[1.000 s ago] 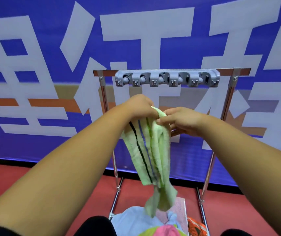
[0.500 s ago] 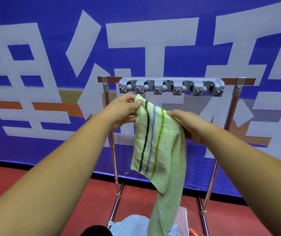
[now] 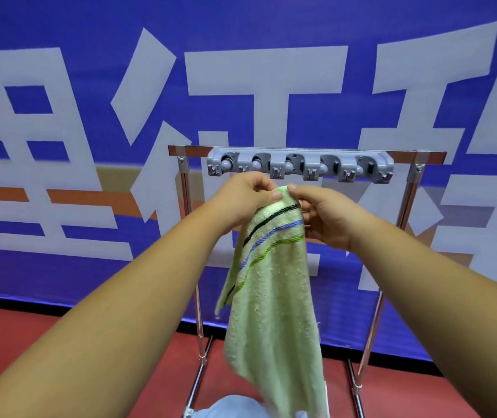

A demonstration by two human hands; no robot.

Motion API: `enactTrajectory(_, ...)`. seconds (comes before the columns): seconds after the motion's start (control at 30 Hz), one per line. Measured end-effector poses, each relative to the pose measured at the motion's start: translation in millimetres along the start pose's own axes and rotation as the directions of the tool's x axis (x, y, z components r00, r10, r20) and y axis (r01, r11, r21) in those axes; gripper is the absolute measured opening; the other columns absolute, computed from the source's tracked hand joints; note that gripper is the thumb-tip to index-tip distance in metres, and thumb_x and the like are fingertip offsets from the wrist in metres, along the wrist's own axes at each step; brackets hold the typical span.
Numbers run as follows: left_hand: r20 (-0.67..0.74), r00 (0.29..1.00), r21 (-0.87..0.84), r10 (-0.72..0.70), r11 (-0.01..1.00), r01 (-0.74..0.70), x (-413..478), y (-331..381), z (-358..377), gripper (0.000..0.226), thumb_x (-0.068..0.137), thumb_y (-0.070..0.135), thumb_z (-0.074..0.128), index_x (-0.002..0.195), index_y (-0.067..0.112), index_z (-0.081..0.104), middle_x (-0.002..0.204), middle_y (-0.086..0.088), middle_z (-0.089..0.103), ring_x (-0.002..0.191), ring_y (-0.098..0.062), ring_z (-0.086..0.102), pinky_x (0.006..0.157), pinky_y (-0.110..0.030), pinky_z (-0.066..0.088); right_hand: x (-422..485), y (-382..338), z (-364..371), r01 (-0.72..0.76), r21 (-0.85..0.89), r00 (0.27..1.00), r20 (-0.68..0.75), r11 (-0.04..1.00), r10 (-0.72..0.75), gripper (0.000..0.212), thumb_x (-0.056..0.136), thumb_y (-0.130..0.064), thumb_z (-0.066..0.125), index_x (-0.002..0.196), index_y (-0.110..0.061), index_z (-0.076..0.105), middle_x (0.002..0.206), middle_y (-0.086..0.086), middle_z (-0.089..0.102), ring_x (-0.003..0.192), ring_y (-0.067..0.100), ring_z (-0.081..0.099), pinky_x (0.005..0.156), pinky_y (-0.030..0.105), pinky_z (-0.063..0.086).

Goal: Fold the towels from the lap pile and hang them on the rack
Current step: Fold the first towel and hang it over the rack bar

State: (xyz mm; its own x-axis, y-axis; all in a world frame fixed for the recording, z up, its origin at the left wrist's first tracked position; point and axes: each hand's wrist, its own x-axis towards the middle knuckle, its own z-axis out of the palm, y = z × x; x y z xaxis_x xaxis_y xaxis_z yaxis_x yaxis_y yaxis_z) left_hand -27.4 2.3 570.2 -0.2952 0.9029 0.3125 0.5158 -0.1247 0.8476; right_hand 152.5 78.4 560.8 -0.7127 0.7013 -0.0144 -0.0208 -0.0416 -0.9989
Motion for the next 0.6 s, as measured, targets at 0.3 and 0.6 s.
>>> enactTrajectory(0.3,0.039,0.998,0.085,-0.051,0.995,0.047,-2,-25,0,0.017,0.096,0.034,0.079,0.1,0.018,0.076,0.087,0.002,0.077,0.07,-0.007,0.066,0.069,-0.027,0.056,24,12,-4,0.103,-0.03,0.982,-0.159,0.994,-0.107,0.011,0.112,-0.027,0.052,0.105,-0.02,0.058,0.095,0.007,0.068,0.074,0.02,0.067,0.065,0.033,0.056)
enactTrajectory(0.6,0.058,0.991,0.252,-0.122,0.962,0.103,-18,-52,-39,0.04,0.094,0.063,0.069,0.085,0.025,0.076,0.07,0.014,0.068,0.062,-0.005,0.058,0.069,-0.028,0.05,47,-2,-5,0.052,-0.169,0.895,-0.429,0.984,-0.121,0.024,0.104,-0.038,0.057,0.097,-0.017,0.066,0.092,0.01,0.065,0.08,0.027,0.064,0.074,0.043,0.061)
